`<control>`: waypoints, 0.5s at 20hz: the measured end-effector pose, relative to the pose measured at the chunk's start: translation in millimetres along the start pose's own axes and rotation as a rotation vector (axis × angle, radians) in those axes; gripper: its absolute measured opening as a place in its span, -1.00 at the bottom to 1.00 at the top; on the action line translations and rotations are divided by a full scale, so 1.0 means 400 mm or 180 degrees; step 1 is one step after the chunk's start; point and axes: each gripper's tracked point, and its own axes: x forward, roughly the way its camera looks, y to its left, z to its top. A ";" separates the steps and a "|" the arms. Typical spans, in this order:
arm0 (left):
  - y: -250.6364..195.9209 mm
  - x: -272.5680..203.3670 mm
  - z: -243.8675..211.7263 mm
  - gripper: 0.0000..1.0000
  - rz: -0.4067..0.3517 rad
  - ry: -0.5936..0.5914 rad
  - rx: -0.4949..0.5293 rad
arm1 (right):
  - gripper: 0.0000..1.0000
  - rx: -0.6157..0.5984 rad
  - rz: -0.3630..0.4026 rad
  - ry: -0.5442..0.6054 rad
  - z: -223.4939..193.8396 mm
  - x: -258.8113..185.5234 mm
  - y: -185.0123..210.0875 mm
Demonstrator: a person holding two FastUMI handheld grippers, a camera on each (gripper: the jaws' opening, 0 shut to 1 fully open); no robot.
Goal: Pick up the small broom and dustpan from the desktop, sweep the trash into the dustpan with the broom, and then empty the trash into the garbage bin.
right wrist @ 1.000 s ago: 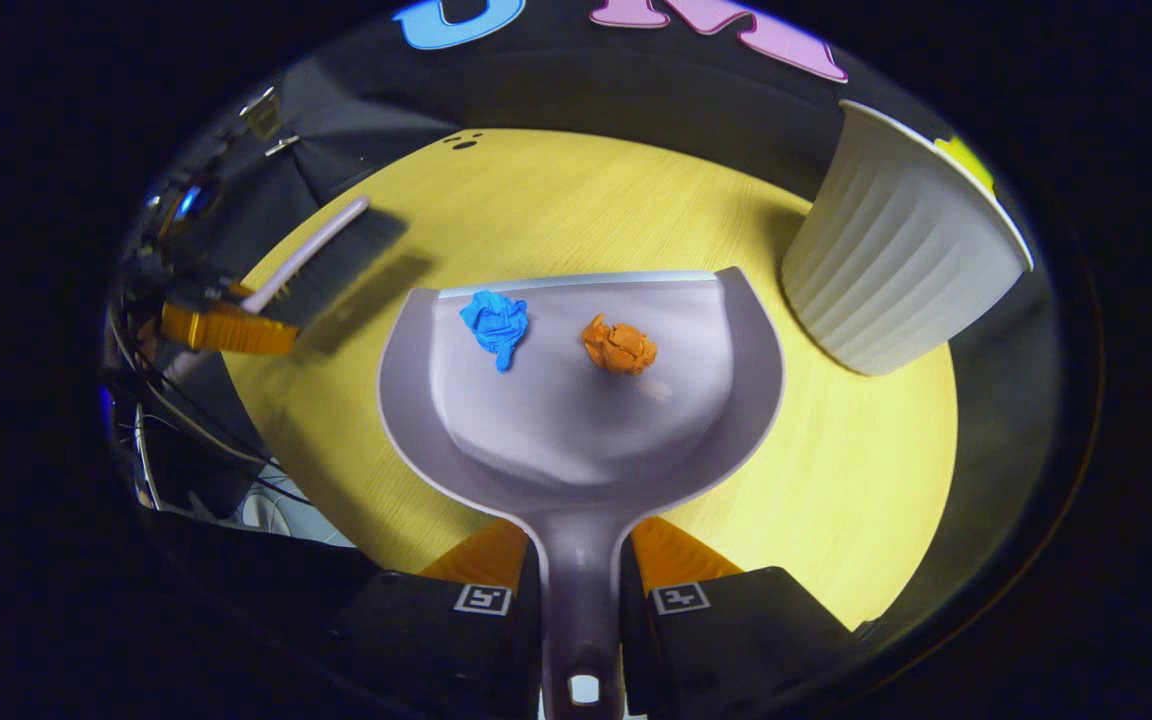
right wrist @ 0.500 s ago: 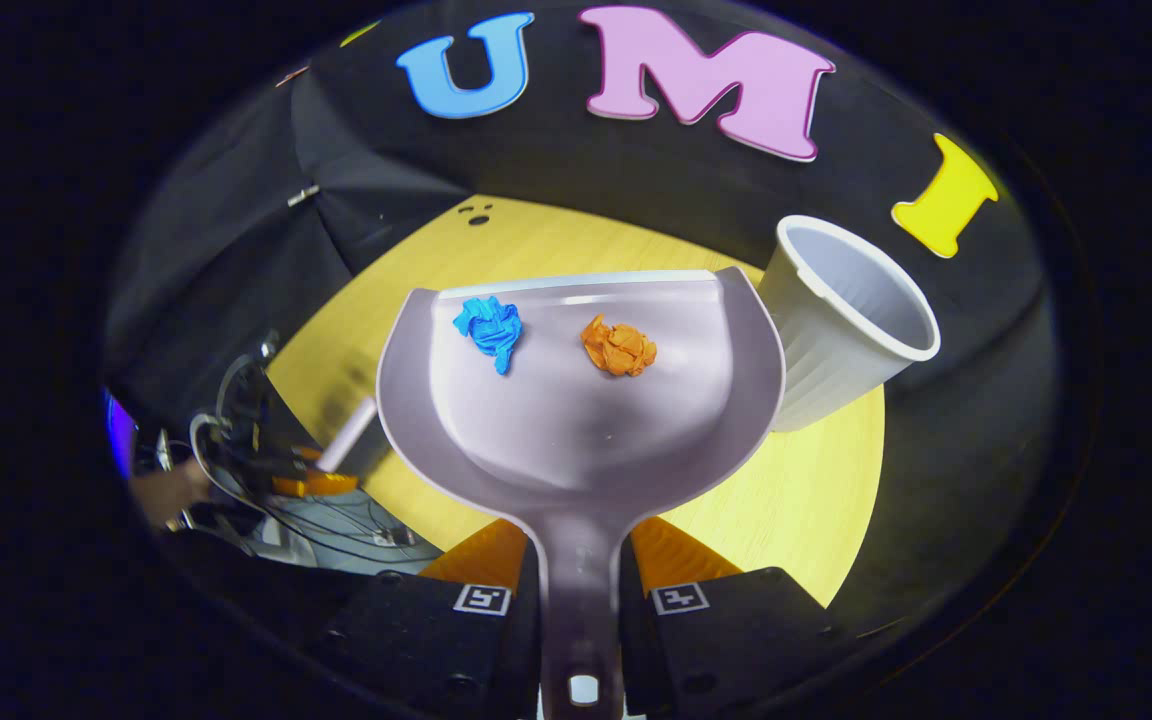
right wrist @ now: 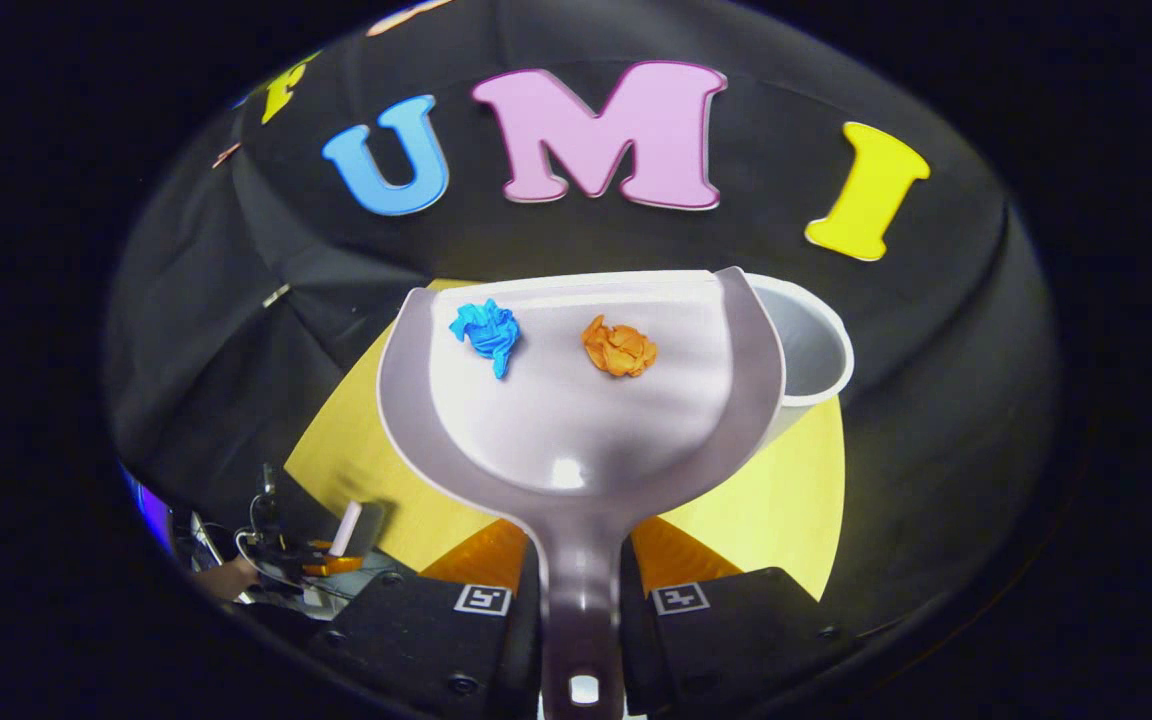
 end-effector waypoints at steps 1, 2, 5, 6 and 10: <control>-0.001 -0.010 0.007 -0.53 0.0028 -0.0012 -0.0029 | -0.28 0.0017 -0.0076 -0.0038 0.017 0.012 -0.039; -0.002 -0.018 0.018 -0.50 0.0056 -0.0022 -0.0067 | -0.29 0.0015 -0.0173 -0.0073 0.028 0.012 -0.074; -0.021 -0.033 0.079 -0.49 0.0091 -0.0088 -0.0152 | -0.28 0.0068 -0.0401 -0.0120 0.050 0.038 -0.184; -0.031 -0.033 0.104 -0.49 0.0096 -0.0105 -0.0147 | -0.20 0.0099 -0.0453 -0.0115 0.061 0.051 -0.235; -0.037 -0.028 0.218 -0.50 0.0236 -0.0220 0.0061 | -0.28 0.0165 -0.0659 -0.0035 0.075 0.128 -0.387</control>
